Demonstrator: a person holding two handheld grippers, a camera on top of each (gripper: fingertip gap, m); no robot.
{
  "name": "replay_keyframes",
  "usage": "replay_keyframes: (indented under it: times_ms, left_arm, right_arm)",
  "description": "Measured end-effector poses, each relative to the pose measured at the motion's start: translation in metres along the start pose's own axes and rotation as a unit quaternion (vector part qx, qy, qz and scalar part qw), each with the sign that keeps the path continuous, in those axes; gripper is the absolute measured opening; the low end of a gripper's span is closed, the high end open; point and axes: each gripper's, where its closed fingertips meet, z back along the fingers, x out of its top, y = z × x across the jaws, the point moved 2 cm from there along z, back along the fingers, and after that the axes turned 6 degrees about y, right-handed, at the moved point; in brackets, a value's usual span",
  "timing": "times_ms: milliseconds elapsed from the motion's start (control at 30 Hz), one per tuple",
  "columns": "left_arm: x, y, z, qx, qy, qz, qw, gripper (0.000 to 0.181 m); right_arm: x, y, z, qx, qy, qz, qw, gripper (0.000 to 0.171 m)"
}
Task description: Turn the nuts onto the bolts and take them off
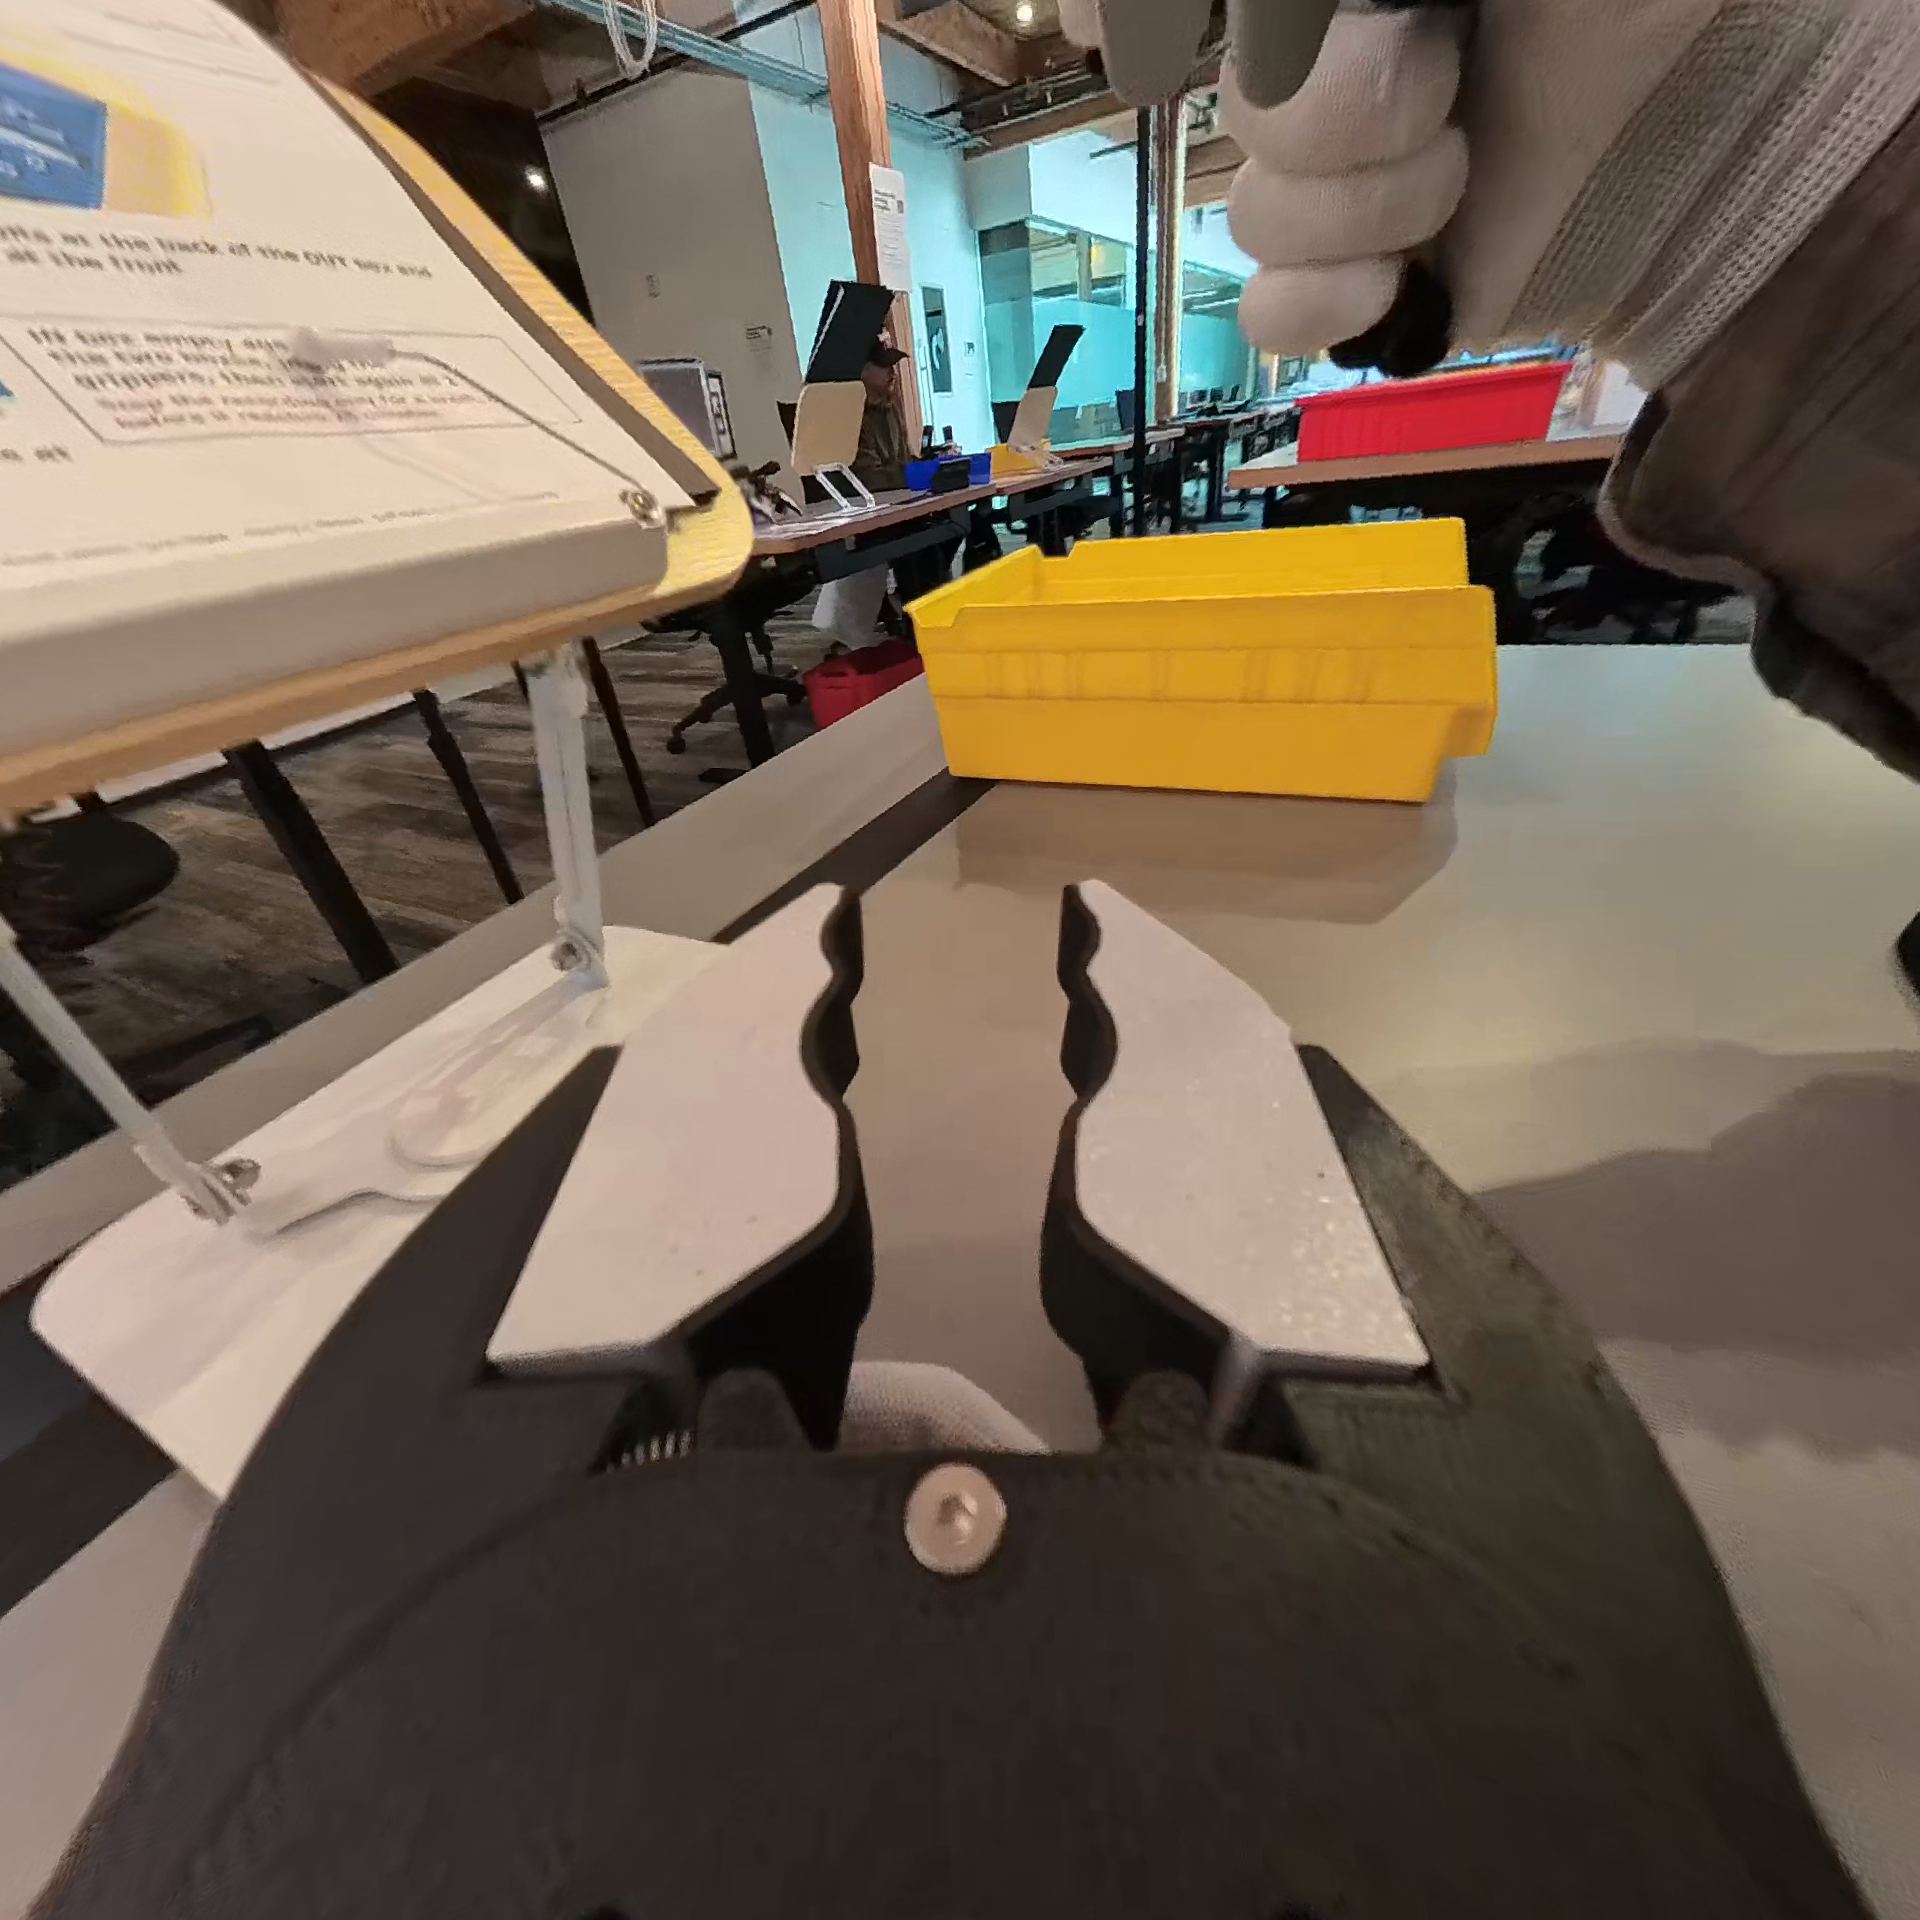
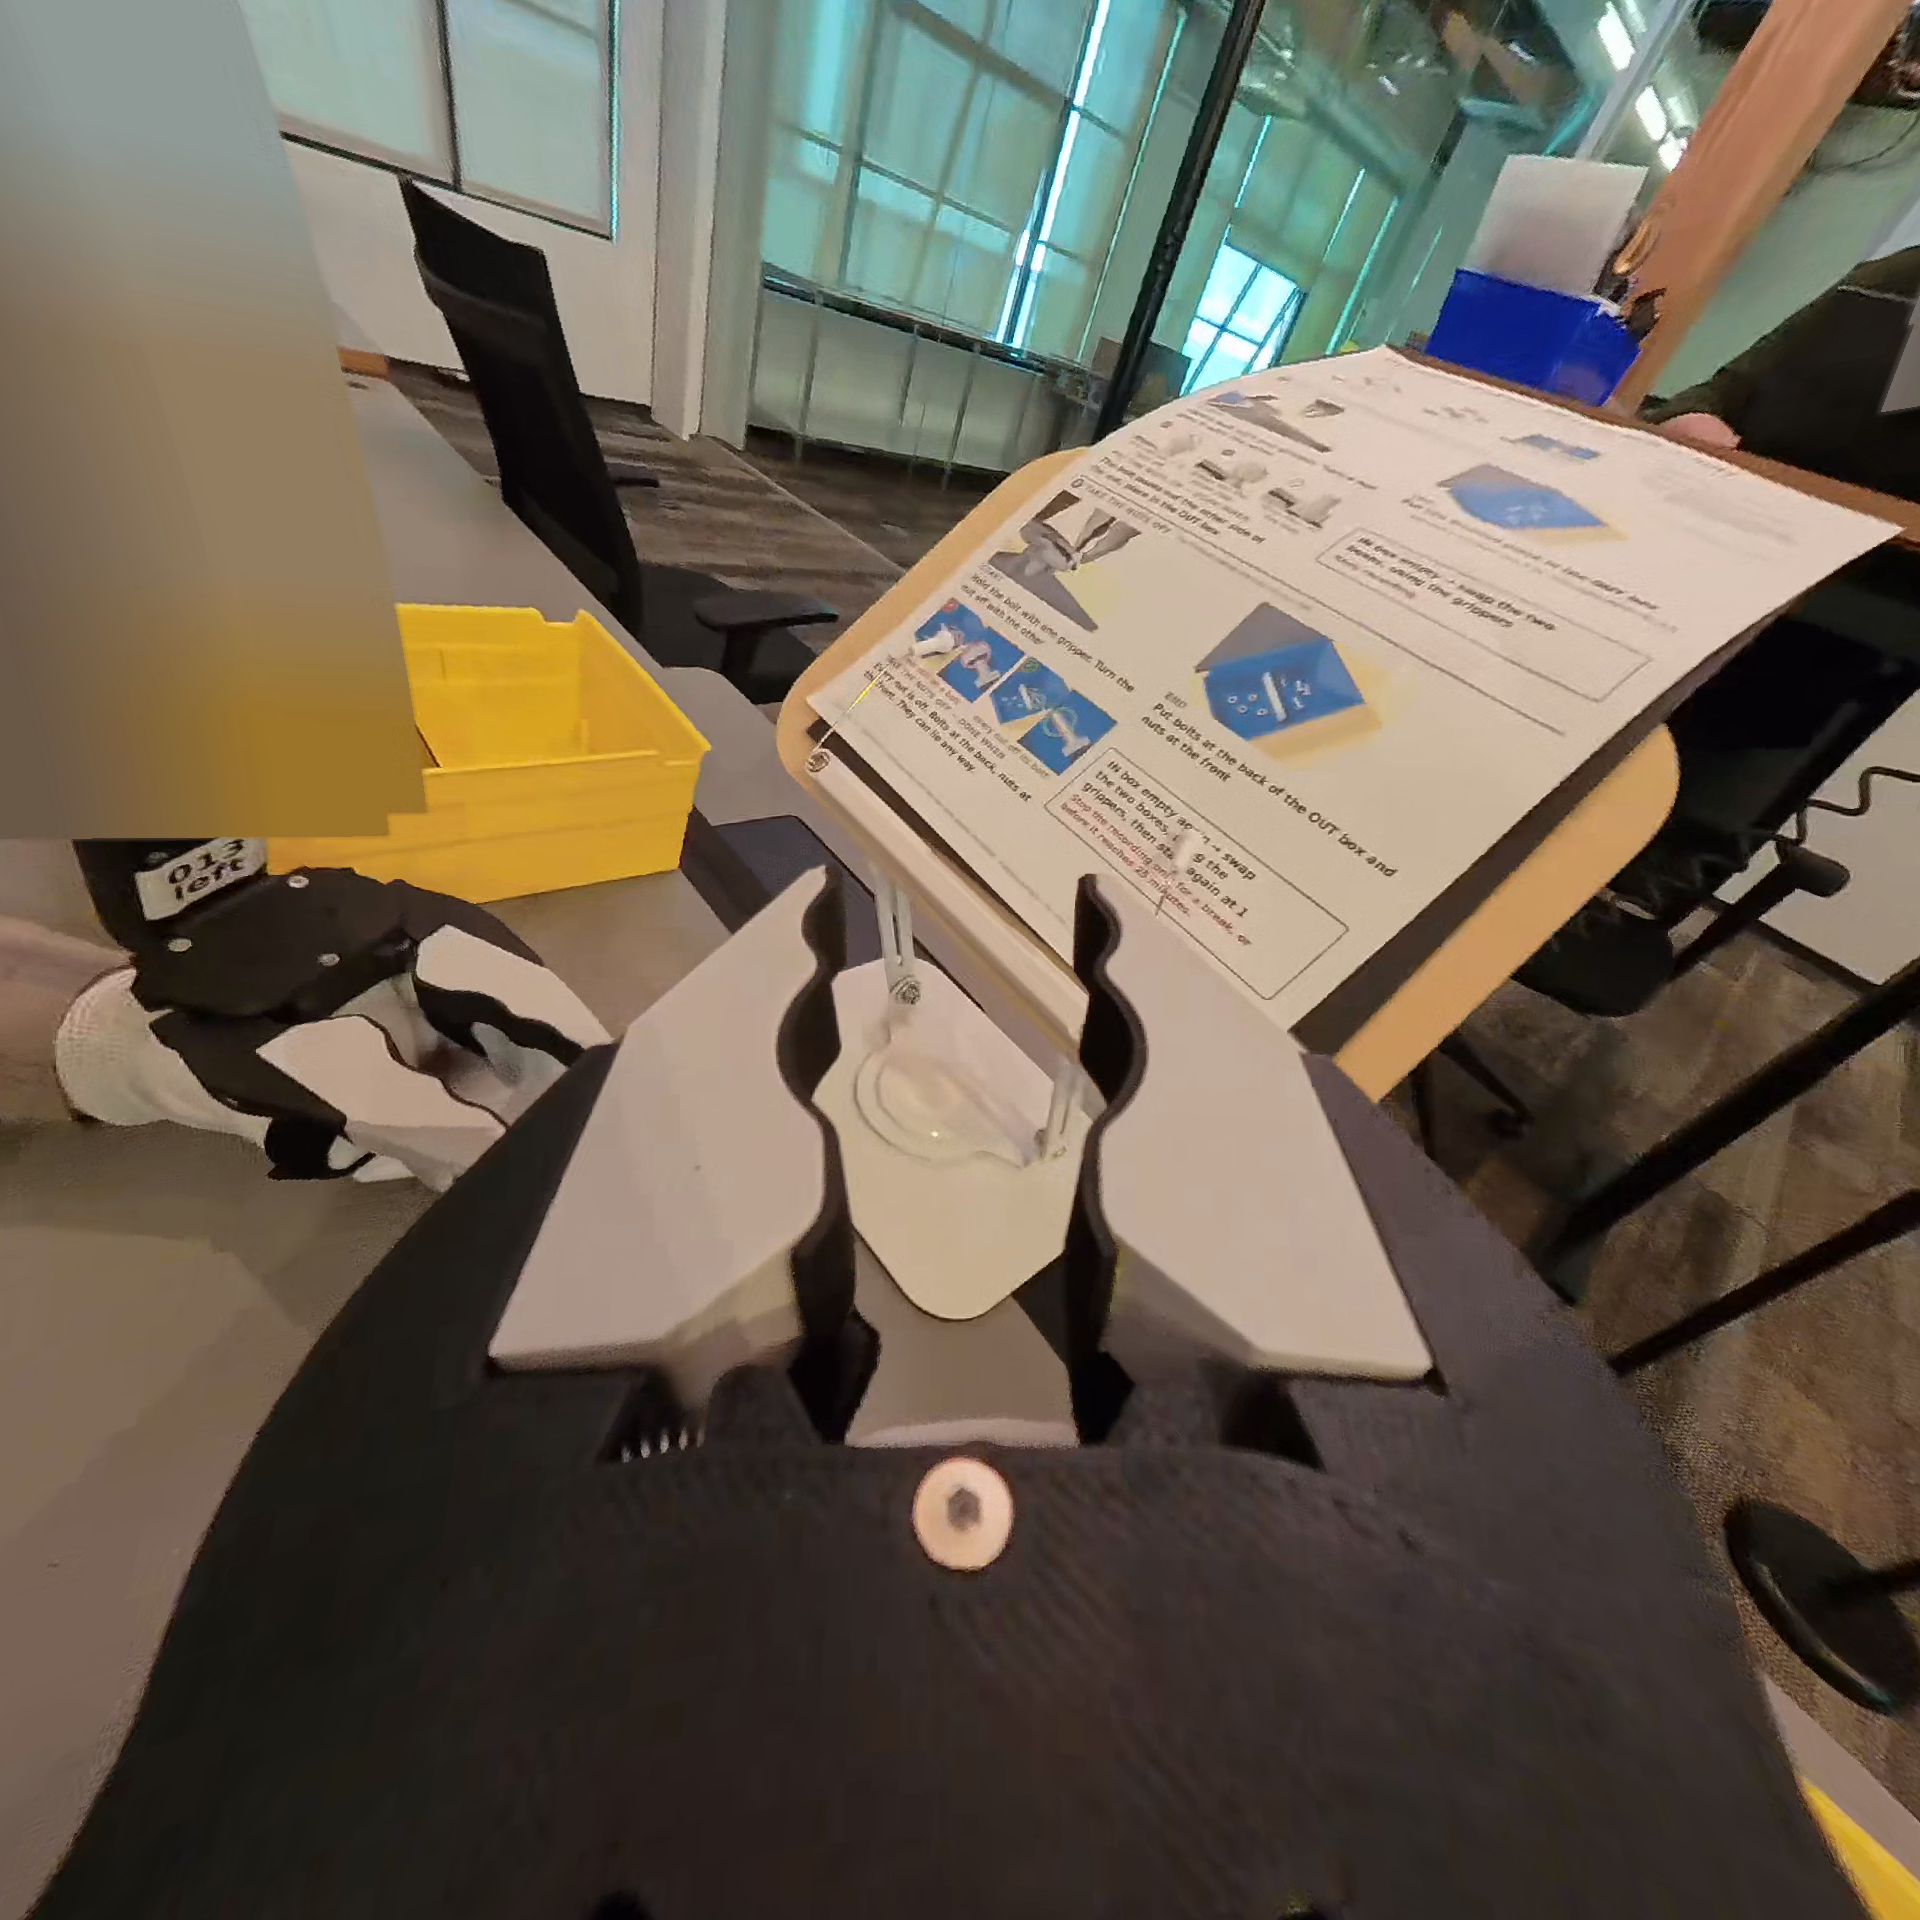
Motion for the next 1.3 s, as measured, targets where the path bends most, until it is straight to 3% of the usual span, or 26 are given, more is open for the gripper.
replay_keyframes:
  times_ms: [267, 367, 467, 667, 800, 867, 1067, 1300]
  left_arm:
    - [0.070, 0.036, 0.035, 0.052, -0.045, 0.018, 0.997, 0.027]
    - [0.100, 0.053, 0.057, 0.092, -0.025, -0.036, 0.995, 0.022]
    - [0.112, 0.088, 0.091, 0.170, 0.047, -0.116, 0.977, 0.016]
    - [0.064, 0.183, 0.179, 0.249, 0.259, -0.107, 0.927, 0.018]
    - [0.017, 0.217, 0.220, 0.238, 0.368, -0.065, 0.896, 0.026]
    - [-0.004, 0.218, 0.226, 0.199, 0.414, -0.041, 0.888, 0.024]
    - [-0.058, 0.227, 0.233, 0.120, 0.557, -0.054, 0.820, 0.019]
    - [-0.097, 0.233, 0.231, 0.049, 0.628, -0.041, 0.776, 0.021]
  right_arm:
    - [-0.001, 0.010, -0.002, 0.017, 0.000, 0.018, 1.000, 0.041]
    - [-0.005, 0.015, -0.006, 0.019, 0.016, 0.034, 0.999, 0.040]
    - [-0.009, 0.017, -0.008, 0.022, 0.024, 0.041, 0.999, 0.040]
    - [-0.020, 0.014, -0.012, 0.030, 0.034, 0.031, 0.999, 0.039]
    - [-0.031, 0.015, -0.019, 0.037, 0.051, 0.029, 0.998, 0.040]
    - [-0.035, 0.018, -0.023, 0.045, 0.058, 0.031, 0.997, 0.039]
    - [-0.048, 0.021, -0.029, 0.054, 0.083, 0.041, 0.994, 0.039]
    - [-0.055, 0.022, -0.032, 0.064, 0.089, 0.037, 0.993, 0.039]
